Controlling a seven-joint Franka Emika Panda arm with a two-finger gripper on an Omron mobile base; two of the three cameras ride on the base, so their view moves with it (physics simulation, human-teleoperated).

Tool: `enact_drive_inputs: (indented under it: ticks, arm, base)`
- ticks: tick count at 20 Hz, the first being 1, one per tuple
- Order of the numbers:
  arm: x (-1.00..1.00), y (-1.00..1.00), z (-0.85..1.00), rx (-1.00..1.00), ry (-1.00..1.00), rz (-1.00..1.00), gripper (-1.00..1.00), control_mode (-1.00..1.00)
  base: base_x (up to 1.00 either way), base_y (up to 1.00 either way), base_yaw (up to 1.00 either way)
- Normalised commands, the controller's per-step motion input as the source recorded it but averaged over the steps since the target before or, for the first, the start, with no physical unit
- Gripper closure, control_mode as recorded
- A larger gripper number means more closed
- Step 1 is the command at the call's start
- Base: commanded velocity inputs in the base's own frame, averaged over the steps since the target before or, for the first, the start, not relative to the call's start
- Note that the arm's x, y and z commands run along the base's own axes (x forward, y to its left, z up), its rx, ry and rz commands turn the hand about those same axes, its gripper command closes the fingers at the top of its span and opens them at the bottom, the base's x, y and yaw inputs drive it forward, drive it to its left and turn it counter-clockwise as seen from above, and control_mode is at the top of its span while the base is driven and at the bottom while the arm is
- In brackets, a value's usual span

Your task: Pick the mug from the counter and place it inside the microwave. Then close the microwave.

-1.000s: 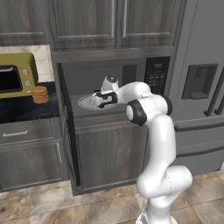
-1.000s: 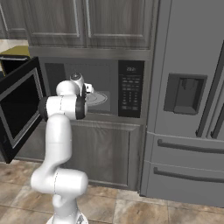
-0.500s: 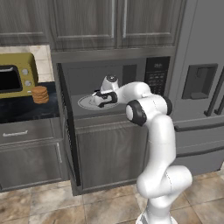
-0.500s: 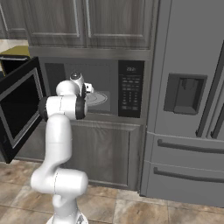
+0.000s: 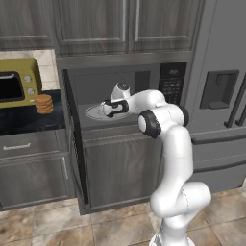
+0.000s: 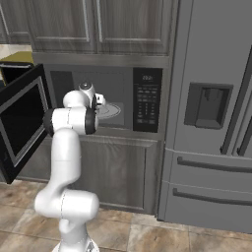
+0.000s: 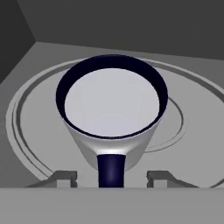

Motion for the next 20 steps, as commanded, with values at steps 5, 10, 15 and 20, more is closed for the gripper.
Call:
enact_drive_inputs:
  ticks: [5, 10, 15, 20]
  arm:
    - [-0.13, 0.0, 0.0, 0.01, 0.0, -0.01, -1.0, -1.0]
    - [-0.64, 0.0, -0.07, 0.01, 0.0, -0.08, -1.0, -1.0]
    - [-0.73, 0.0, 0.0, 0.0, 0.0, -0.1, -1.0, -1.0]
    - [-0.6, 0.0, 0.14, 0.0, -0.04, -0.11, -1.0, -1.0]
  base:
    - [0.0, 0.0, 0.0]
    - [0.0, 0.0, 0.0]
    - [0.0, 0.0, 0.0]
    - [0.0, 0.0, 0.0]
